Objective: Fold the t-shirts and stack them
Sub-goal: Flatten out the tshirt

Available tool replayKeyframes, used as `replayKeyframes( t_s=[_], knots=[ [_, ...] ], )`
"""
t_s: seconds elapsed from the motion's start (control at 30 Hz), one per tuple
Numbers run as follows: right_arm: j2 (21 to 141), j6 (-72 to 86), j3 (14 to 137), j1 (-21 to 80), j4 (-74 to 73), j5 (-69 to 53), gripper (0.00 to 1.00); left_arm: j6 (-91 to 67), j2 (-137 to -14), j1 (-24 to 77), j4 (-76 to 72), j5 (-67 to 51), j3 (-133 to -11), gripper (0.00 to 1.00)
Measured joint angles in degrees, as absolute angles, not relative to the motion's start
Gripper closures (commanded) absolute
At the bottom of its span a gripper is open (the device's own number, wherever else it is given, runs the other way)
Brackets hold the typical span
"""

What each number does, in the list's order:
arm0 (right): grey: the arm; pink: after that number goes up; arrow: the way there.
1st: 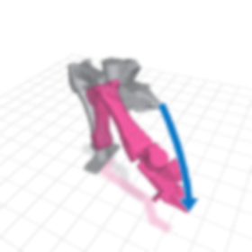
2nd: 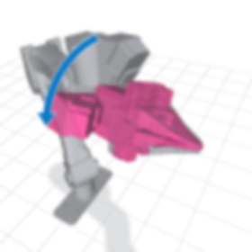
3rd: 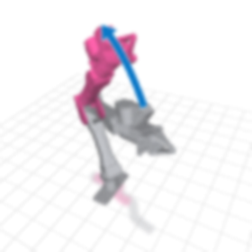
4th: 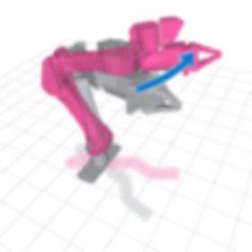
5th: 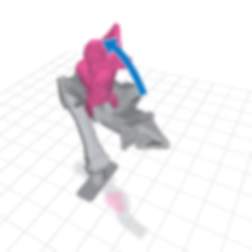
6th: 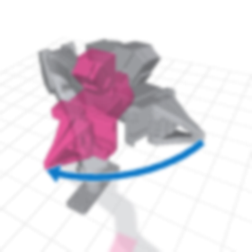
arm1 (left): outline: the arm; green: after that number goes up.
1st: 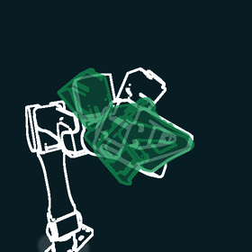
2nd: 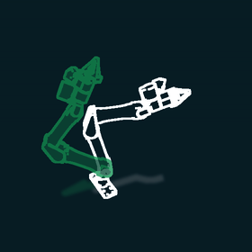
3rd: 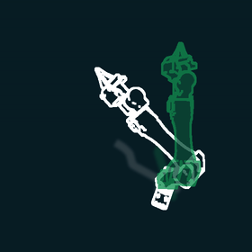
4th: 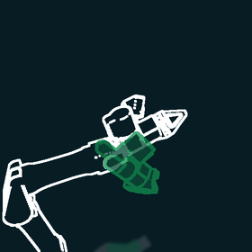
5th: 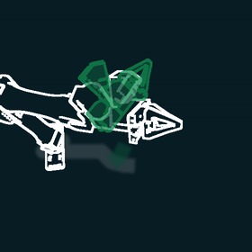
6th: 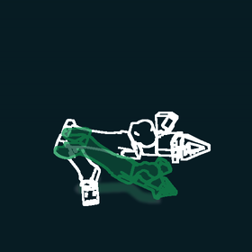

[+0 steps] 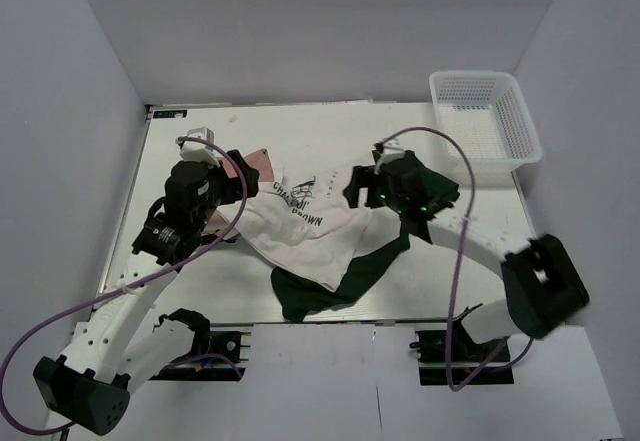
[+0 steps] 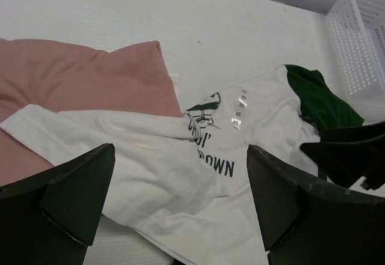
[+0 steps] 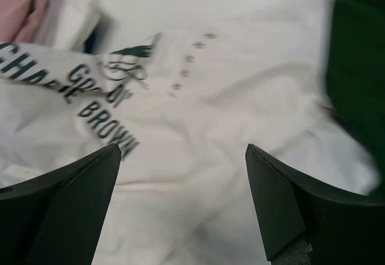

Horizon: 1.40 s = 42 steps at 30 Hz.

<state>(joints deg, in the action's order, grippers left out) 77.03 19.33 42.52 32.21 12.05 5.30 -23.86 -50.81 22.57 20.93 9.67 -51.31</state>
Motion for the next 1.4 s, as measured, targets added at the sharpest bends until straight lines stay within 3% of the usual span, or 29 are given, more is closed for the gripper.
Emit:
replayKeyframes(
  t_s=[0.27, 0.57, 1.0, 1.4],
  knots=[
    [101.38, 18.00, 60.80, 43.55, 14.96, -1.50, 0.10, -25.71, -50.76, 22.46, 22.37, 14.83, -50.19, 0.00],
    [107.66, 23.79, 57.82, 43.55, 15.73, -0.43, 0.10, -27.09, -53.78, 22.46, 23.64, 17.82, -50.19, 0.00],
    [82.94, 36.80, 33.21, 38.54, 9.37, 14.41, 0.10, -29.47, -57.67, 22.44, 26.94, 21.02, -51.35, 0.00],
    [63.86, 37.58, 27.09, 37.12, -9.89, 21.02, 0.10, -37.69, -68.40, 22.20, 32.82, 27.70, -54.41, 0.00]
  ],
)
